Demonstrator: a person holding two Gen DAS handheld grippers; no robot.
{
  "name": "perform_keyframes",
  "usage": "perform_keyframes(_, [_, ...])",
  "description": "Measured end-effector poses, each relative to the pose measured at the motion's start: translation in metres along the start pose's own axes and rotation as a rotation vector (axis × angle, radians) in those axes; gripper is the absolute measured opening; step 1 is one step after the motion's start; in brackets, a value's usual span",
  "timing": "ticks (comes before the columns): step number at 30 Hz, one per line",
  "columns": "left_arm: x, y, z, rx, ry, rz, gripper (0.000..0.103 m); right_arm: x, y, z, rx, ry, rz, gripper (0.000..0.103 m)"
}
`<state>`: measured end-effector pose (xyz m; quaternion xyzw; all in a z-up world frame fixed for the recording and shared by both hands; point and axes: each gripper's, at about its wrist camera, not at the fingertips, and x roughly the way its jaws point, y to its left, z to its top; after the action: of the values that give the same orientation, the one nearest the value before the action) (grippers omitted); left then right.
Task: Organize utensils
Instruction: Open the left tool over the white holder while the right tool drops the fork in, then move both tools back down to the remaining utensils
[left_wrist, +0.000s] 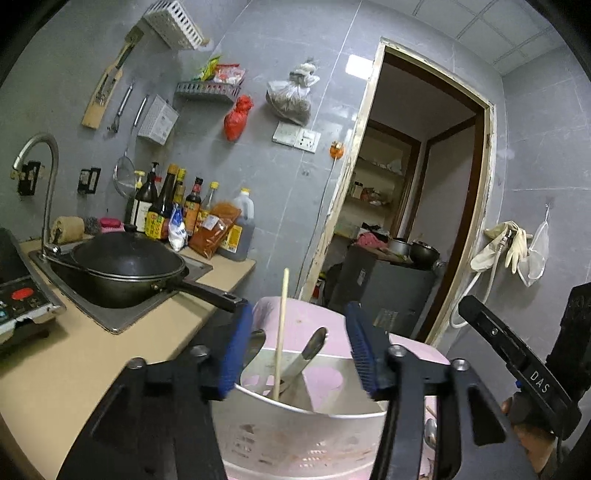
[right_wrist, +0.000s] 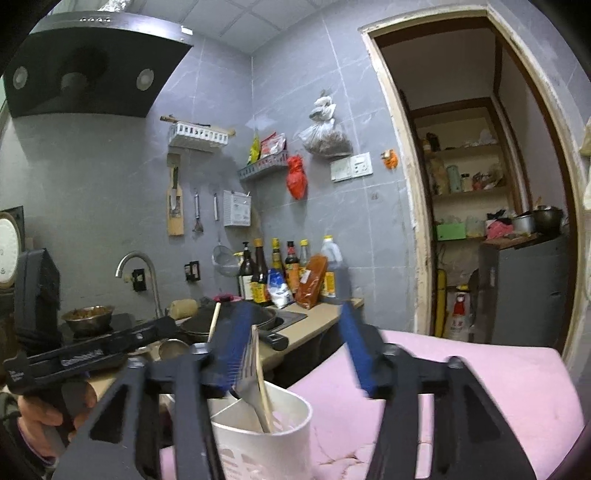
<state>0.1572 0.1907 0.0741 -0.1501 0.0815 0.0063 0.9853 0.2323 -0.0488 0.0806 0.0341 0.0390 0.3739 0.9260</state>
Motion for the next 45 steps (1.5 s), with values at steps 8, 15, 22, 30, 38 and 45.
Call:
perform_keyframes(8, [-0.021,-0.037,0.001,0.088,-0.041,0.074,0.093,-0.041,-0.012,0.014,-0.008,-0.021,-0.119,0.087])
perform_keyframes(15, [-0.029,-0.076,-0.016,0.179,-0.066,0.079,0.099,-0.087,-0.029,0.017,-0.045,-0.036,-0.213,0.103])
perform_keyframes(22, [-0.028,-0.110,-0.043,0.214,-0.025,0.024,0.099,-0.124,-0.045,0.009,-0.100,-0.019,-0.312,0.103])
perform_keyframes(30, [-0.013,-0.147,-0.076,0.272,0.085,-0.039,0.099,-0.156,-0.074,-0.014,-0.115,0.066,-0.420,0.103])
perform_keyframes(38, [0.015,-0.167,-0.096,0.303,0.246,-0.079,0.099,-0.163,-0.102,-0.040,-0.077,0.226,-0.464,0.103])
perform_keyframes(45, [0.041,-0.175,-0.115,0.321,0.441,-0.081,0.099,-0.156,-0.111,-0.062,-0.060,0.403,-0.425,0.103])
